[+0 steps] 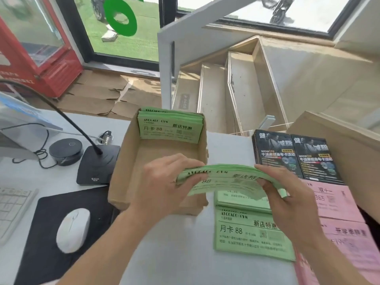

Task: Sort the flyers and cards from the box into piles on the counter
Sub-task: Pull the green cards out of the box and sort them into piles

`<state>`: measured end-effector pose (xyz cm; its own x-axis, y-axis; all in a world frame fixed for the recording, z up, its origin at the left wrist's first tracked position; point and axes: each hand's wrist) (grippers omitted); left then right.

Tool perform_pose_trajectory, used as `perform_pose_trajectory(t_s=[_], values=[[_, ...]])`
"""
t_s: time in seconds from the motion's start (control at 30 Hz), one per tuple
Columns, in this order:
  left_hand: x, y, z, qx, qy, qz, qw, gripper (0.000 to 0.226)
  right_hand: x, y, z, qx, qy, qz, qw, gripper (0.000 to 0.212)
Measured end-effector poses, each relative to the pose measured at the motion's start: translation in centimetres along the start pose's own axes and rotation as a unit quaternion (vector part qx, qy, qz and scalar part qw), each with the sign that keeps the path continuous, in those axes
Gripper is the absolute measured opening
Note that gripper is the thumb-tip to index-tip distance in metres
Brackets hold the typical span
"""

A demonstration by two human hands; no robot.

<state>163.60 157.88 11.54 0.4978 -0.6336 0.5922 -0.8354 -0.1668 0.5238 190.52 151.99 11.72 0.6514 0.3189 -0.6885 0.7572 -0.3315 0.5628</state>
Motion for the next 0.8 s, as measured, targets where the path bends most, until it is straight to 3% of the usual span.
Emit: perform_pose_trajectory(t_s=[0.1, 0.27, 0.4, 0.53, 0.67, 0.8], values=[[2.3, -3.1, 4.1, -0.053, 0.023, 0.080, 0.995, 0.022, 1.5, 3.6, 4.7, -0.034, -0.053, -0.028, 0.998, 0.045], [4.2, -6.7, 11.6, -0.121, 0.106, 0.121, 0.980, 0.023, 4.2, 6.4, 11.4, -0.122, -0.072, 0.005, 0.990, 0.041], [5.3, -7.6, 14.8, -0.145, 0.140, 0.107, 0.974, 0.024, 5.4, 6.5, 15.2, -0.152, -0.090, 0.000, 0.984, 0.038], [6.5, -7.8, 16.6, -0.194, 0.200, 0.086, 0.956, 0.024, 6.3, 6.4, 17.4, -0.183, -0.128, -0.019, 0.975, 0.049], [7.2, -7.8, 17.5, -0.188, 0.285, 0.092, 0.935, 0.038, 6.2, 6.3, 17.9, -0.174, -0.155, -0.002, 0.973, 0.064], [7.7, -7.7, 18.0, -0.169, 0.363, 0.115, 0.909, 0.047, 6.6, 6.1, 18.1, -0.182, -0.161, -0.013, 0.970, 0.058]])
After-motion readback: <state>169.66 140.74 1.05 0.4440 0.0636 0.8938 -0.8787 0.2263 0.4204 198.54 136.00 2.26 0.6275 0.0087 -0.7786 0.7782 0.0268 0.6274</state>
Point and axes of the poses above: each hand's wrist, its own z-axis away from the middle knuckle, its own y-axis out of the back of the hand, x = y × z, and after that the axes turned 2 degrees about y, right-handed
